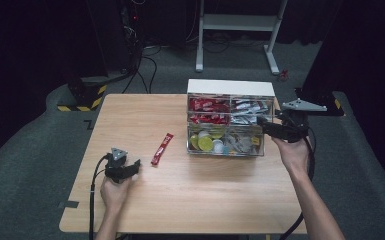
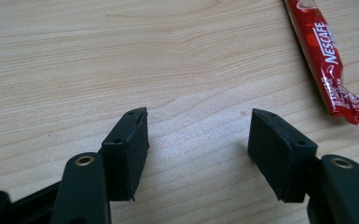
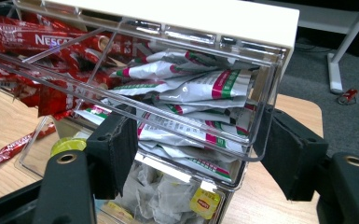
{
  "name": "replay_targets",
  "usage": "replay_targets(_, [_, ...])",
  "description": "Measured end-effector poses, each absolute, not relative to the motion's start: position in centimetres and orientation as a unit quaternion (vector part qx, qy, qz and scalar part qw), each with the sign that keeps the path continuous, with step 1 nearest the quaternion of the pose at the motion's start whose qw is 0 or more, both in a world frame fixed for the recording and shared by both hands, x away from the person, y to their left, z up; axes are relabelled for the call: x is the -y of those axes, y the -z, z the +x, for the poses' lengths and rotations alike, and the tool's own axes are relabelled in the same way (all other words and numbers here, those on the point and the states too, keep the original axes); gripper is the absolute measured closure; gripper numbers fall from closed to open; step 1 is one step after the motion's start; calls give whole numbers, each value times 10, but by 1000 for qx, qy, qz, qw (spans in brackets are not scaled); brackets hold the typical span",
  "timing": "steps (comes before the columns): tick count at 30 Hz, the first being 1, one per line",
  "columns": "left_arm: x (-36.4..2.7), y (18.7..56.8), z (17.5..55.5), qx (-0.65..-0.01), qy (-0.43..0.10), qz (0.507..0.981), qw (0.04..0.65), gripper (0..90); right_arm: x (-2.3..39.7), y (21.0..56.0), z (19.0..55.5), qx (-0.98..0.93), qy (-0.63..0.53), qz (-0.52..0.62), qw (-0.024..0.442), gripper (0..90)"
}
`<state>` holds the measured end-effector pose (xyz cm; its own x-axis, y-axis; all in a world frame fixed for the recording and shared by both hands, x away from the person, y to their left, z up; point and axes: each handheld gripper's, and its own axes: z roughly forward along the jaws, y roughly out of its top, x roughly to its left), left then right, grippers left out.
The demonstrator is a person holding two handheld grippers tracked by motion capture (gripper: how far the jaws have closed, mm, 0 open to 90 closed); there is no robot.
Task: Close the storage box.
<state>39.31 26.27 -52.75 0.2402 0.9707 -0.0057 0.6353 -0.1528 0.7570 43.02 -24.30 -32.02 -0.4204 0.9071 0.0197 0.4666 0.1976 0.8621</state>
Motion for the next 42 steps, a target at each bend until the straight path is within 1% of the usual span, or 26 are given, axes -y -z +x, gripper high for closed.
replay_targets(4, [-263,527,393,-562,-253,715,330,383,242,323,429,-730,-421,469,264,304])
replay_targets(8, [-263,528,393,-562,-253,715,330,380,242,327,429,-730,-412,476,266,270])
replay_targets(17, [-263,528,393,-562,-253,715,331,379,244,335,428,-731,-417,477,255,266])
replay_targets(28, [-263,528,393,-560,-254,716,330,377,251,335,421,-726,-429,473,254,263])
replay_targets(36, [-263,528,393,-560,-253,716,330,376,259,333,413,-718,-446,470,254,289])
replay_targets(37, [-263,528,393,-560,-253,716,330,376,261,334,411,-717,-450,468,253,305])
replay_targets(42, [-263,528,393,-560,-253,716,330,375,265,334,408,-715,-455,467,252,331])
